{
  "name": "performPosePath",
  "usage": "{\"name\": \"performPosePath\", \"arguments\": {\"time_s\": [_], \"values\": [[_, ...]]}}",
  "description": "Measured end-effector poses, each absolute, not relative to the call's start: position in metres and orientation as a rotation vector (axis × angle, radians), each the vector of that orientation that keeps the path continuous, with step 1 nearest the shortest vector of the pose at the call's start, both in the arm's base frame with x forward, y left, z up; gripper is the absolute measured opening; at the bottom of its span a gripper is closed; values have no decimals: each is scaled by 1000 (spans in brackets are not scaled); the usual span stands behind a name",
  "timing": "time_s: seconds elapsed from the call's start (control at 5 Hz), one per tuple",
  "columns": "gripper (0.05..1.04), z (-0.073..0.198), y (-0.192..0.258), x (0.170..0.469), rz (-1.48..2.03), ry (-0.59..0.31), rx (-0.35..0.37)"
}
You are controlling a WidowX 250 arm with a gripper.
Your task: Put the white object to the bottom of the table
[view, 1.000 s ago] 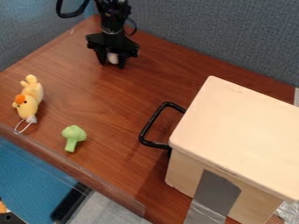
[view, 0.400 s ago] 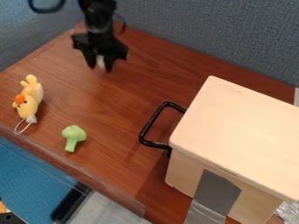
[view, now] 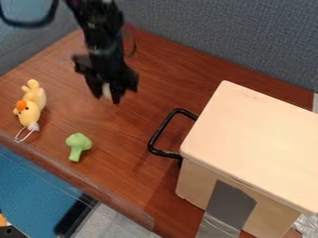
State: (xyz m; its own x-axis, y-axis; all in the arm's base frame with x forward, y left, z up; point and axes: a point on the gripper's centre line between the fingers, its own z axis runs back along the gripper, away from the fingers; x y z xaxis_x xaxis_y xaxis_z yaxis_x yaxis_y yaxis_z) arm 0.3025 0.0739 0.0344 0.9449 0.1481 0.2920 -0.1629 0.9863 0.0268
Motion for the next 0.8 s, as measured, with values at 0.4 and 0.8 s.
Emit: {"name": "performPosePath", "arguments": {"time_s": [0.4,0.8], "values": [[846,11,67,279,96,-173,58],[1010,25,72,273,12,-53,34]]}}
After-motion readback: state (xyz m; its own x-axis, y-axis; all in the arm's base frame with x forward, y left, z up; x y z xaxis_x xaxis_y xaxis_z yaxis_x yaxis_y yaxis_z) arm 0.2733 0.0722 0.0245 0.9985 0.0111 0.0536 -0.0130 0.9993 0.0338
